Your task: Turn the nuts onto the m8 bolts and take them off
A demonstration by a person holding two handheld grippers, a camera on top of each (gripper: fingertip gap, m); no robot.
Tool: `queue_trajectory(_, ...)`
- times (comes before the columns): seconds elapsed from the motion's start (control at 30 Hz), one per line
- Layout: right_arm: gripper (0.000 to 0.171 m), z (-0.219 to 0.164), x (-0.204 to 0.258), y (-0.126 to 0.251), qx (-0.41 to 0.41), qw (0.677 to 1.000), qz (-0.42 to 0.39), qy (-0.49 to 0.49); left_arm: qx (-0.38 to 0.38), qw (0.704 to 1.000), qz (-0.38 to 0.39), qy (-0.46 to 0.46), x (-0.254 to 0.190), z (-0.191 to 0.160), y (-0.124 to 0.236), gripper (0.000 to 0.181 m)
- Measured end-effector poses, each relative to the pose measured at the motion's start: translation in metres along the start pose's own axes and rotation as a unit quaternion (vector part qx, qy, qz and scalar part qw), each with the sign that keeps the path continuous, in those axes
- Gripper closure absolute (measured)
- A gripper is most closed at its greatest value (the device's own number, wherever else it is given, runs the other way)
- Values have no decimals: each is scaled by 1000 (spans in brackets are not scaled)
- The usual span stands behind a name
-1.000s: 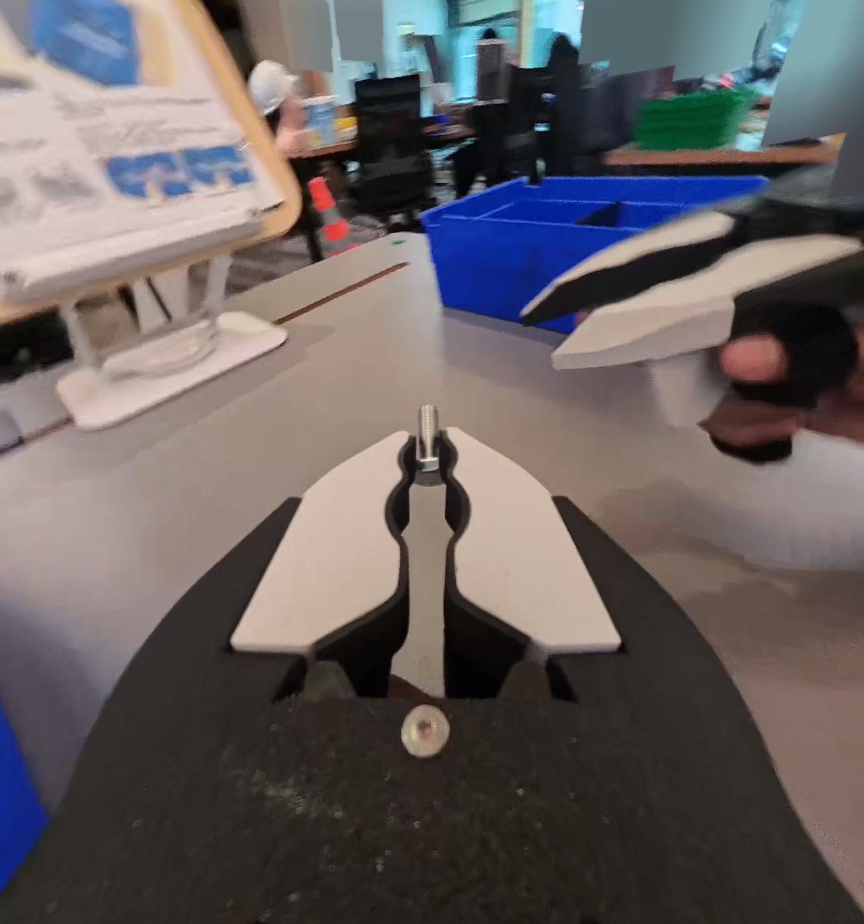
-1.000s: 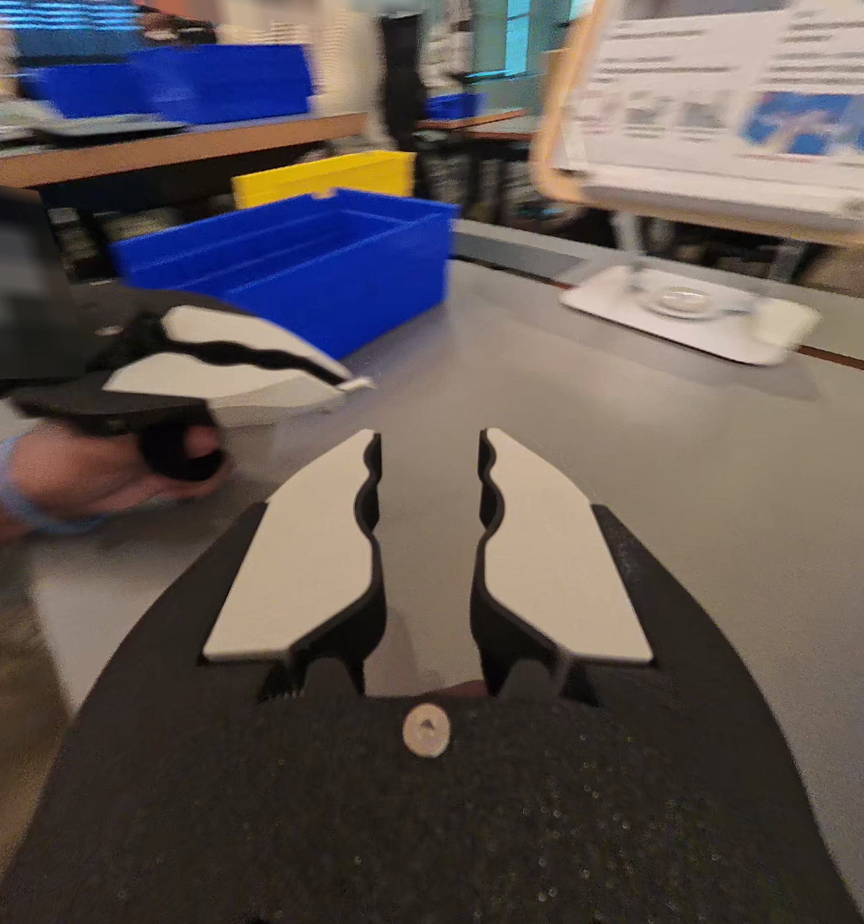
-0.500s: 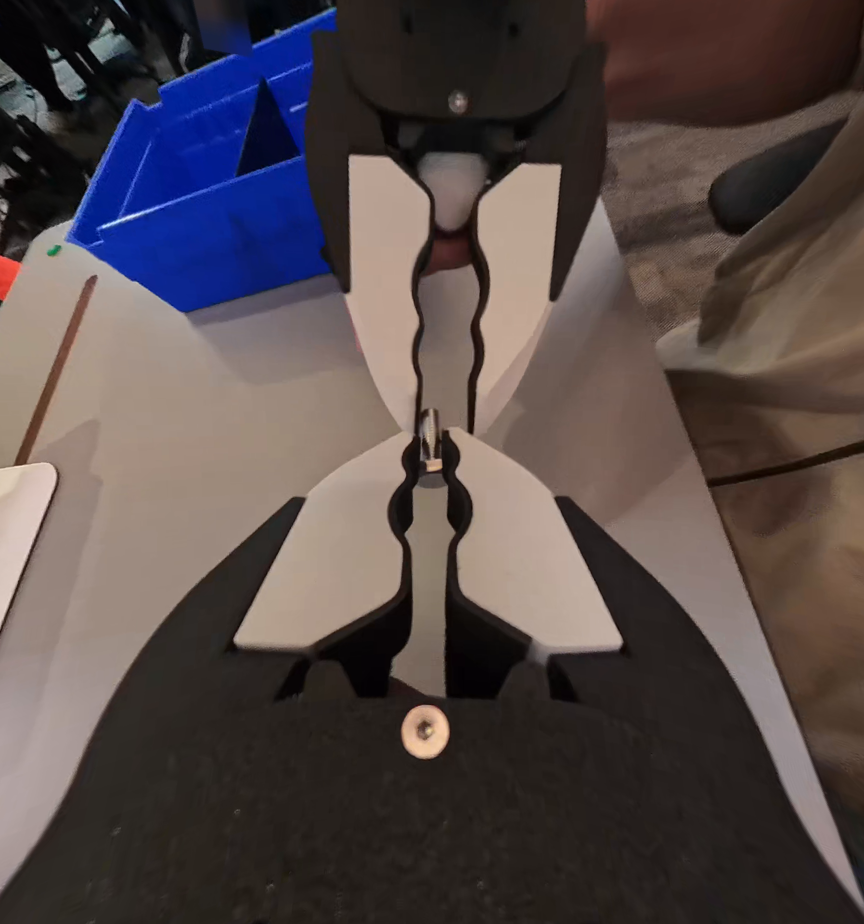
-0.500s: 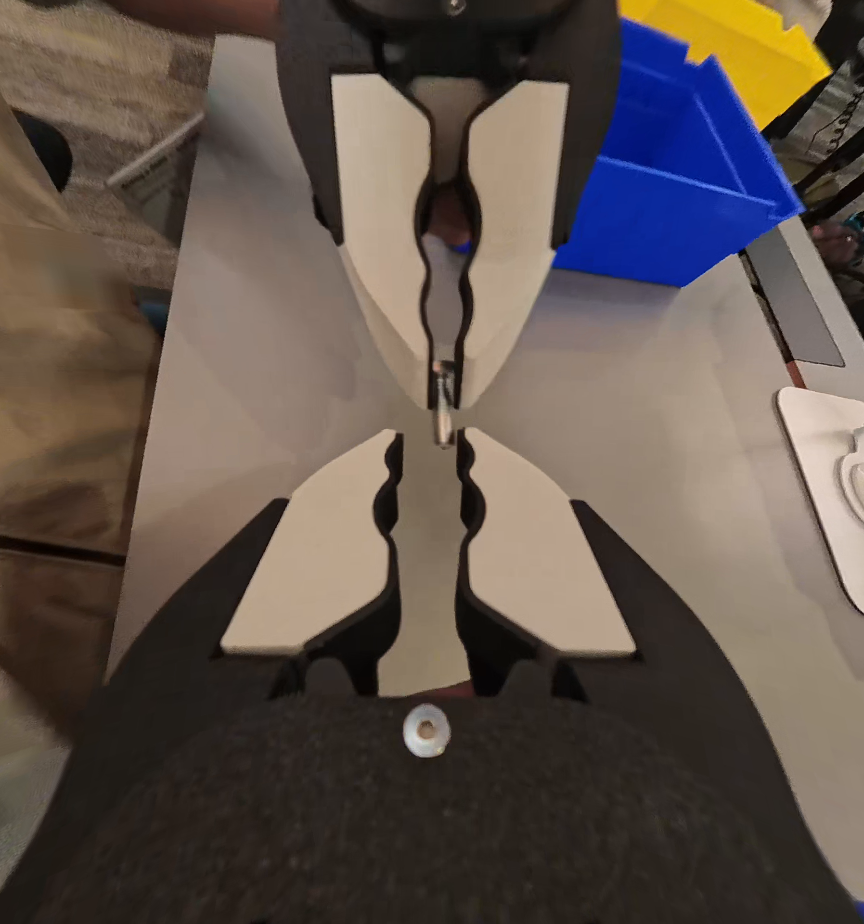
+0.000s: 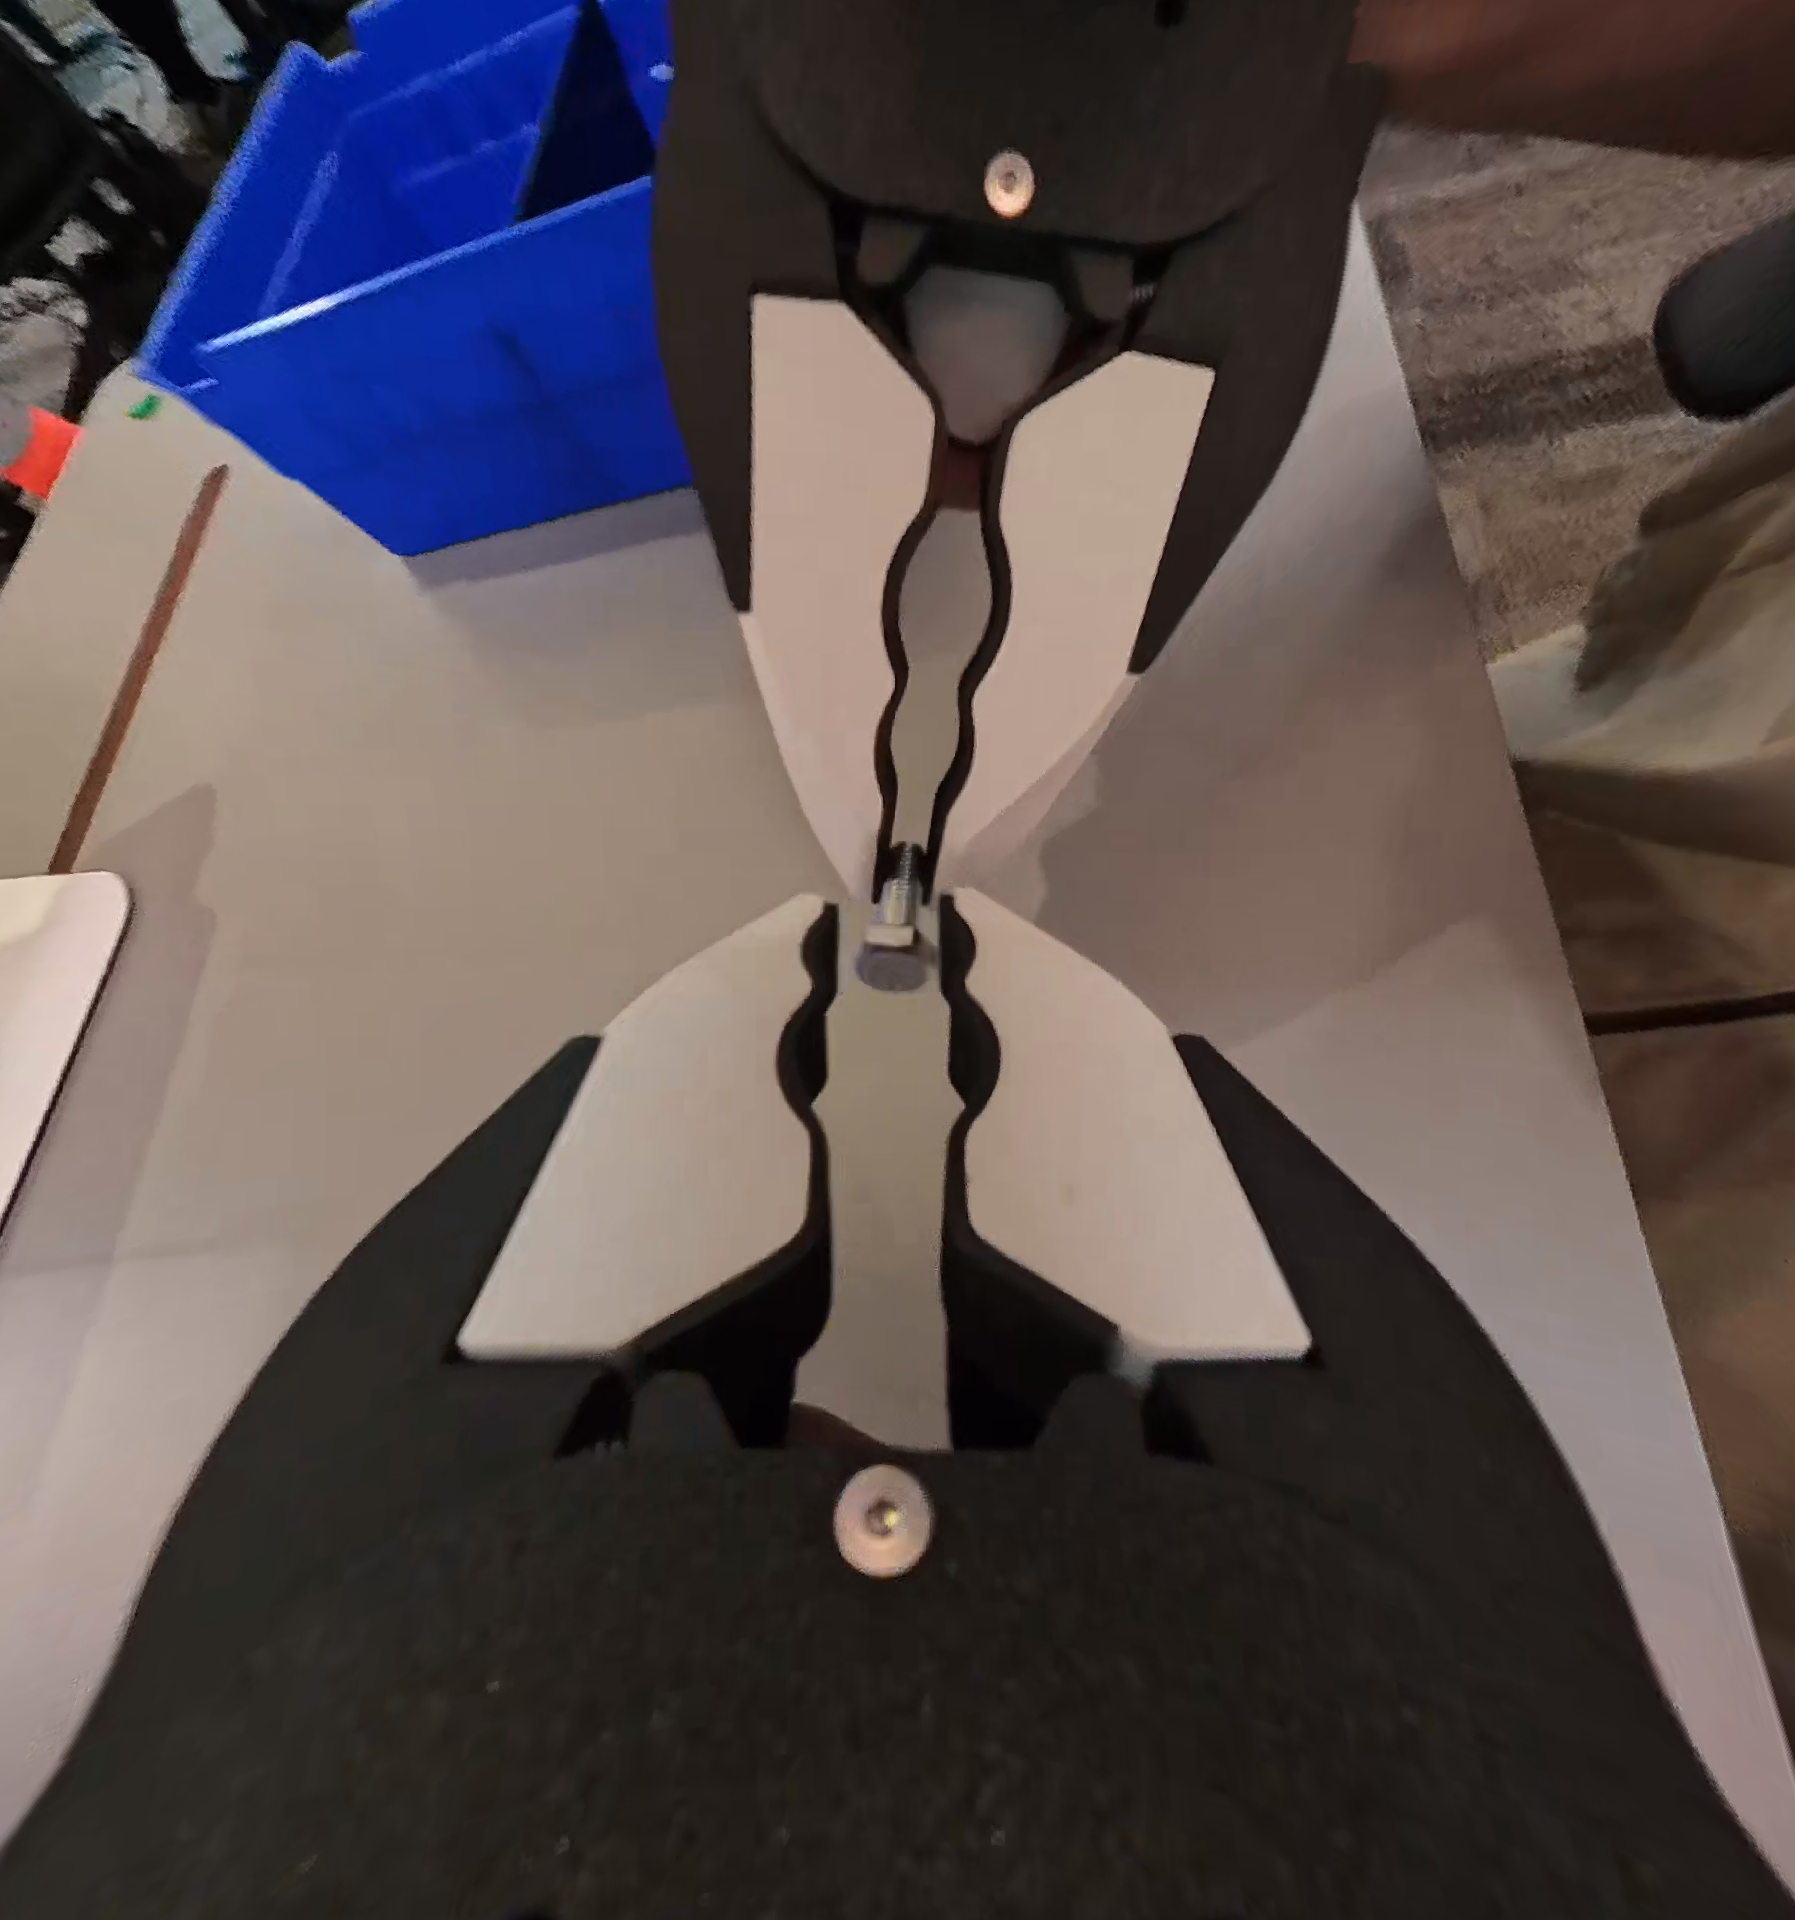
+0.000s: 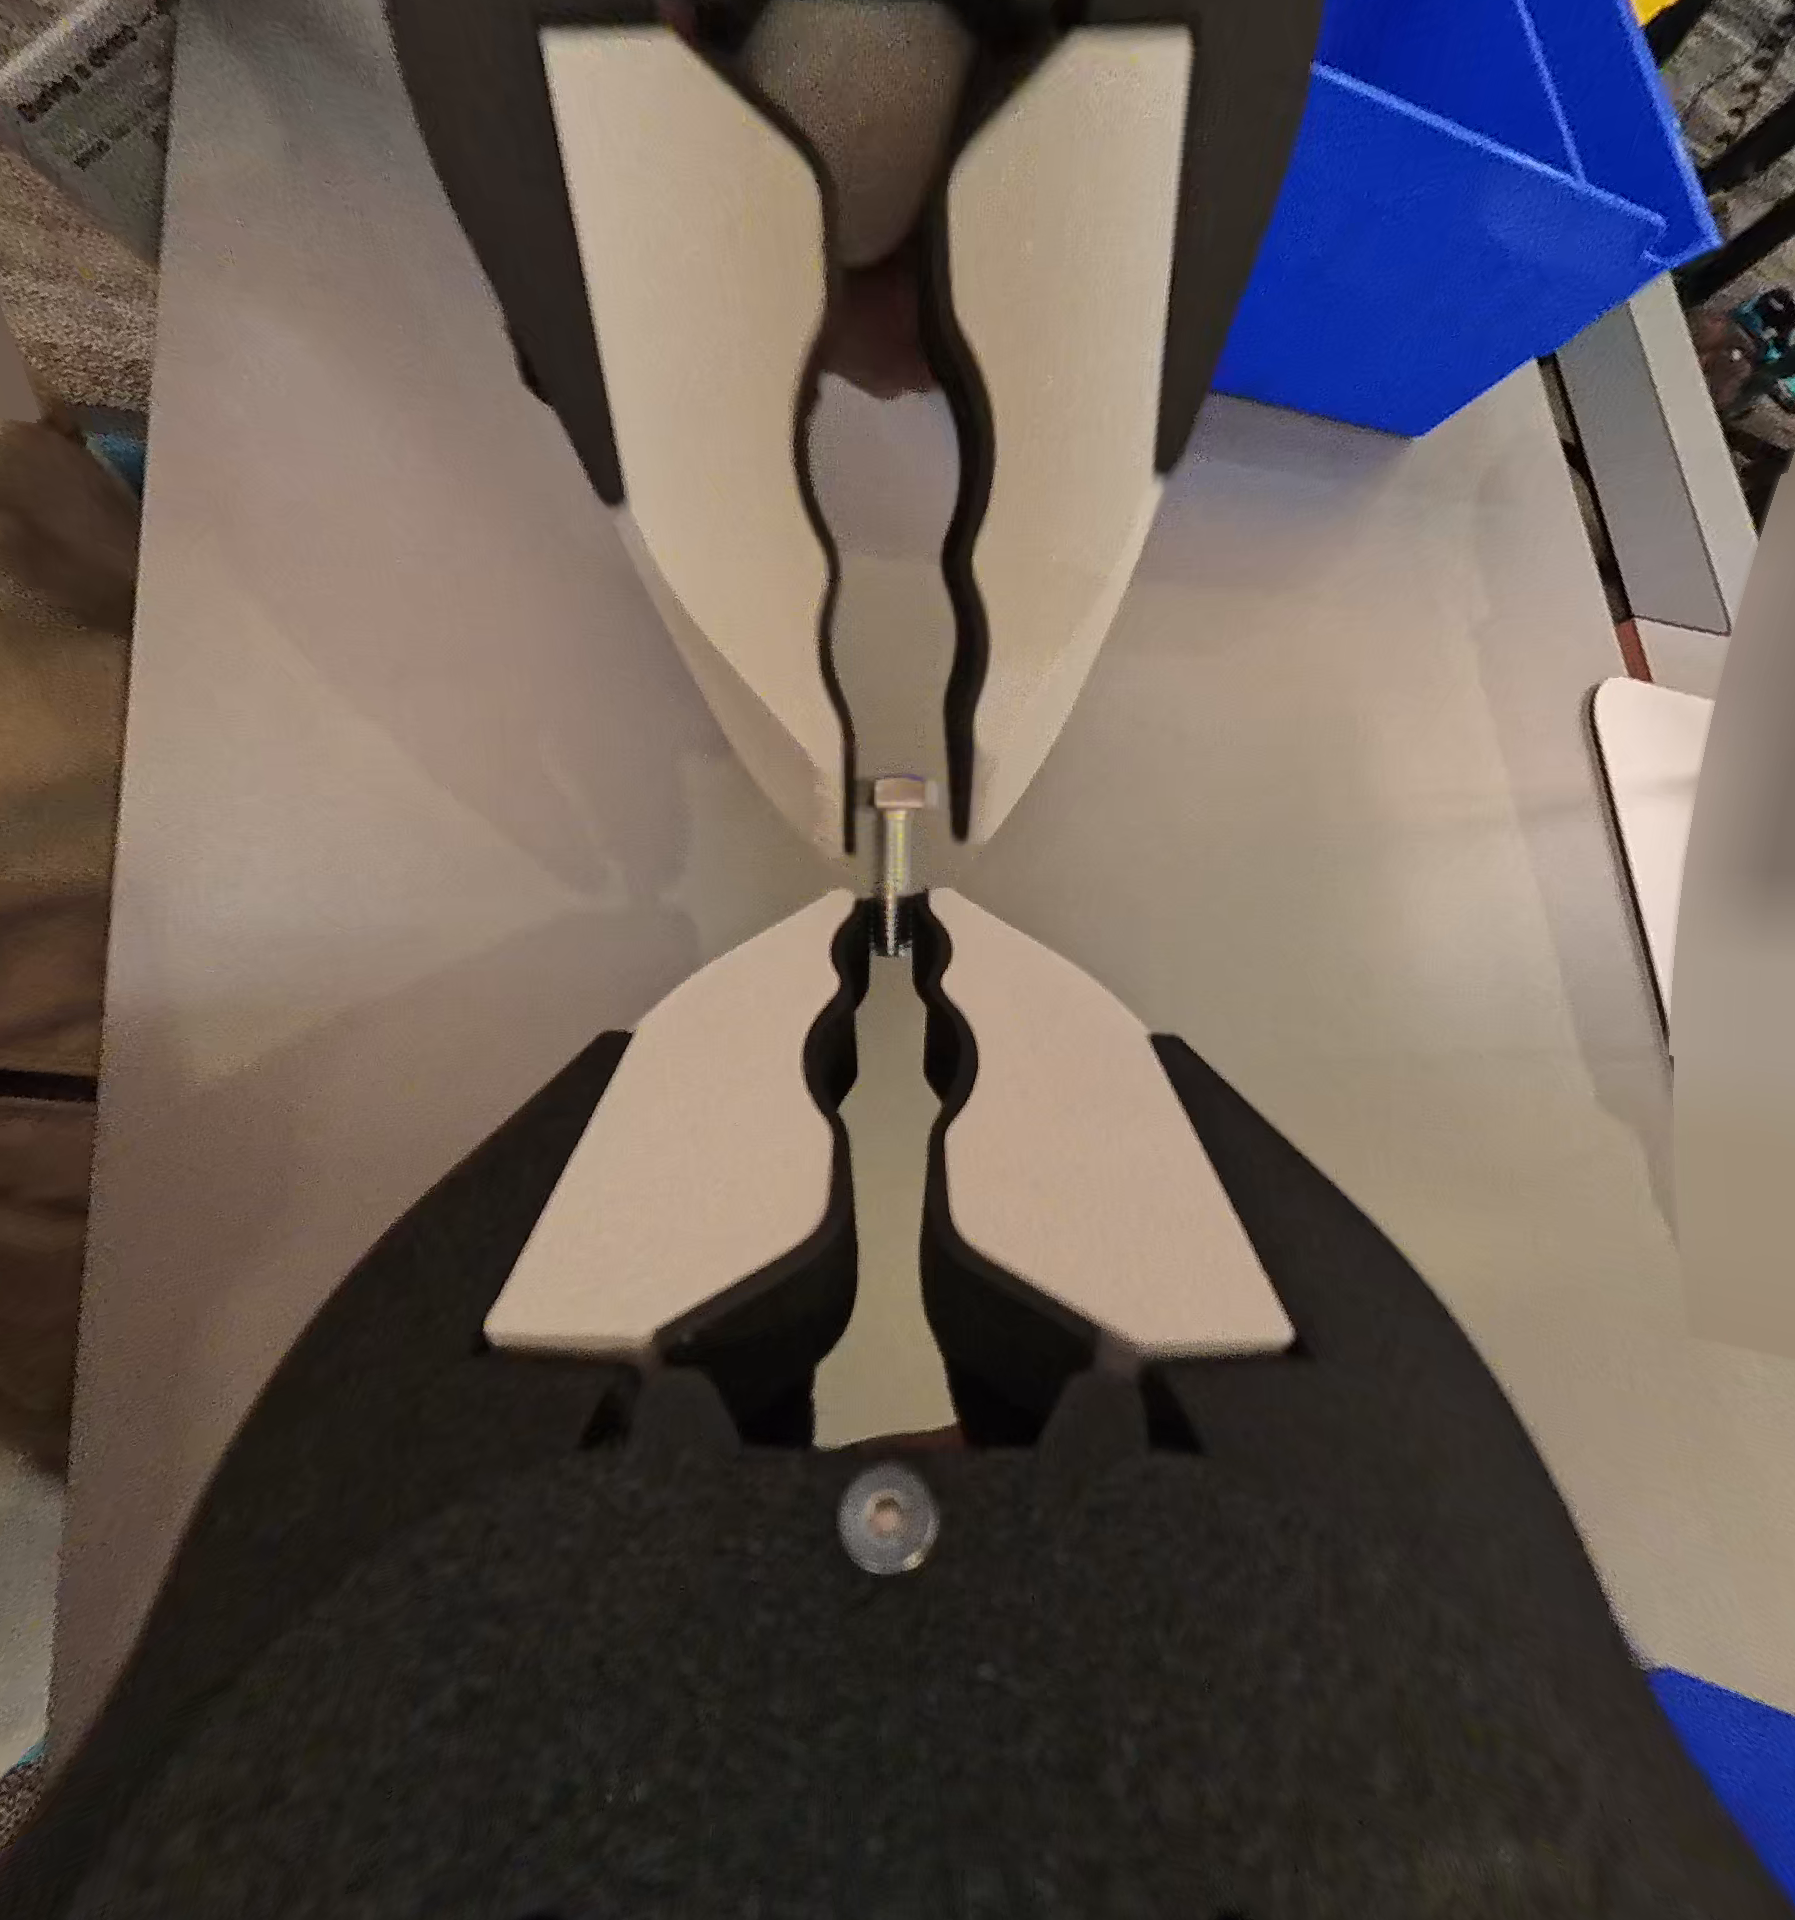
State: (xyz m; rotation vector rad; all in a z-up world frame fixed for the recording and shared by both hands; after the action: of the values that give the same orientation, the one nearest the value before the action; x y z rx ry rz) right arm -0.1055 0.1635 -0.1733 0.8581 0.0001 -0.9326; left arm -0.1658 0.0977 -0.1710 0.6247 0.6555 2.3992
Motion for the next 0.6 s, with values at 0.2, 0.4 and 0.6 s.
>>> queue_trajectory(0.2,164,-12,-15,10,-48,994,-68,-77,-105,982,97,120,17,-4,30,141)
queue_trajectory(0.4,164,-25,-35,14,-99,934,-227,-257,-138,898,320,268,38,-35,44,122)
queue_trajectory(0.6,164,-46,-32,10,-108,860,-333,-372,-148,826,447,311,30,-59,51,119)
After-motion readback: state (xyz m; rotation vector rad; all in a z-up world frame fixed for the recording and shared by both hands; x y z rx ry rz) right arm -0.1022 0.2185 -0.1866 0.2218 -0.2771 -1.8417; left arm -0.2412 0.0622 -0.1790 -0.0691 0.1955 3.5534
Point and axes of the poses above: each gripper's, where its closed fingertips meet, y back along the fingers, z out of its top, x = y × z across the jaws, the point moved 6 cm from there along y, back along the fingers
